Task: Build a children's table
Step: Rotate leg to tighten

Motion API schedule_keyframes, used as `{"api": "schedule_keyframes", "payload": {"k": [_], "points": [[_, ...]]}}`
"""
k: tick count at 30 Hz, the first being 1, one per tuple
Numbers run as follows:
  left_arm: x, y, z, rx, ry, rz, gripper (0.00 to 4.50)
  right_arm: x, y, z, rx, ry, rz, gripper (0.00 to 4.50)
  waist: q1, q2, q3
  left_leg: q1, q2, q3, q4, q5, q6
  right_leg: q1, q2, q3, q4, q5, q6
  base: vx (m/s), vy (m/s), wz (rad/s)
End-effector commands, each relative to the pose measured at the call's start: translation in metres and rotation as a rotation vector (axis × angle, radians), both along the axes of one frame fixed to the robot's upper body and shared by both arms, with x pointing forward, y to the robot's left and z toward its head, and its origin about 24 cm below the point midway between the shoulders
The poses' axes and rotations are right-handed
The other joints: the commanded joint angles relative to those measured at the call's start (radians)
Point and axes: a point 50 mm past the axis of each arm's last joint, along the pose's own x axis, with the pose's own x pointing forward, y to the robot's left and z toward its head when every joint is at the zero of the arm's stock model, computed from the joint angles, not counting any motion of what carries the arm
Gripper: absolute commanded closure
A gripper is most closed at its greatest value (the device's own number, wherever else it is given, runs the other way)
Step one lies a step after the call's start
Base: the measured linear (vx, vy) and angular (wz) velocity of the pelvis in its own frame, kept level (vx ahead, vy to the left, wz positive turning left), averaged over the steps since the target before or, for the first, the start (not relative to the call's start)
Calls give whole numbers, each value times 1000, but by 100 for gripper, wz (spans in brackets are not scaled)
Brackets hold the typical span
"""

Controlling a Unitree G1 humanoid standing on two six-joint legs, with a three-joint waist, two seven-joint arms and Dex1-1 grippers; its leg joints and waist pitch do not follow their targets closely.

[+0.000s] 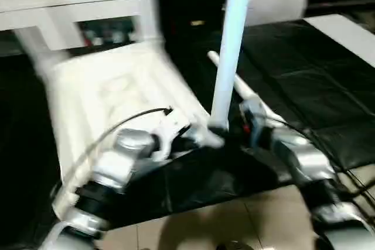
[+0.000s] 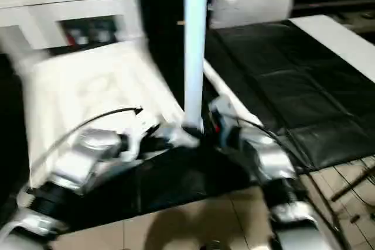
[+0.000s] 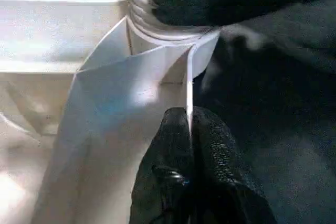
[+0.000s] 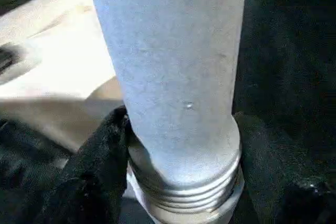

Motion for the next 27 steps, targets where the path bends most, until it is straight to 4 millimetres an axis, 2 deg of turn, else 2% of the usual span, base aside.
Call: {"api": "schedule_keyframes", "payload": {"k": [1,2,5,6,7,8,11,12,15,16,18,21,24,25,26,27], "points": [[6,-25,21,-74,-77,8,450,0,21,-9,49,69,-21,184,13,-11,-67,-9,38,-15,-71,-179,82,58,-66,46,-102,-434,-128,0,0,0],[8,-27,22,-56,-93,20,450,-1,22,-10,68,80,-22,128,14,-8,-69,-11,41,-17,-72,-167,90,59,-65,47,-97,-390,-141,0,0,0],[8,-26,22,-41,-90,22,450,-3,21,-10,58,66,-10,101,19,-9,-74,-14,47,-17,-71,-128,113,63,-66,50,-83,-275,-178,0,0,0],[8,-25,21,-33,-88,20,450,-4,19,-10,54,57,0,101,23,-1,-76,-13,47,-18,-69,-110,122,63,-66,51,-78,-229,-194,0,0,0],[8,-21,20,-14,-89,12,450,-5,15,-8,46,41,12,73,24,-3,-76,-14,46,-16,-68,-100,131,65,-66,51,-76,-204,-203,0,0,0],[8,-20,19,-4,-90,9,450,-5,12,-8,42,32,15,67,29,-3,-77,-13,47,-15,-66,-94,138,65,-67,52,-74,-187,-209,0,0,0],[9,-15,16,18,-87,12,450,-6,3,-6,39,7,23,38,33,-3,-76,-14,47,-14,-67,-91,143,67,-67,52,-73,-183,-215,0,0,0],[10,-13,15,26,-86,14,450,-7,1,-5,39,0,27,38,36,-3,-76,-11,47,-13,-67,-103,140,66,-67,51,-76,-198,-213,0,0,0],[16,-4,13,64,-84,38,450,-10,-16,2,41,-39,49,7,45,-5,-72,-9,45,-11,-70,-132,132,65,-65,51,-84,-249,-192,0,0,0],[20,0,13,74,-82,64,450,-11,-22,4,38,-50,54,7,45,-9,-72,-11,46,-13,-71,-137,125,68,-66,51,-83,-260,-188,0,0,0],[24,3,13,81,-80,98,450,-14,-30,7,31,-65,61,7,47,-9,-70,-9,42,-11,-70,-152,122,65,-65,50,-90,-299,-172,0,0,0],[29,6,14,93,-89,150,450,-22,-38,11,64,-66,85,7,47,-12,-69,-11,42,-13,-72,-157,121,67,-63,48,-94,-329,-149,0,0,0],[30,4,15,82,-104,139,450,-24,-40,11,53,-74,81,7,45,-12,-71,-13,43,-15,-71,-145,123,66,-66,48,-93,-328,-152,0,0,0],[28,-2,17,14,-99,112,450,-27,-43,10,58,-88,45,7,44,-10,-72,-12,43,-15,-70,-138,126,64,-65,48,-93,-316,-158,0,0,0],[28,-2,17,14,-99,112,450,-27,-43,10,58,-88,45,7,47,-10,-73,-9,43,-12,-69,-131,128,61,-65,50,-93,-300,-162,0,0,0],[27,-4,18,1,-92,95,450,-27,-43,10,60,-93,37,7,47,-10,-75,-11,45,-15,-69,-123,130,63,-66,50,-89,-284,-168,0,0,0]]}}
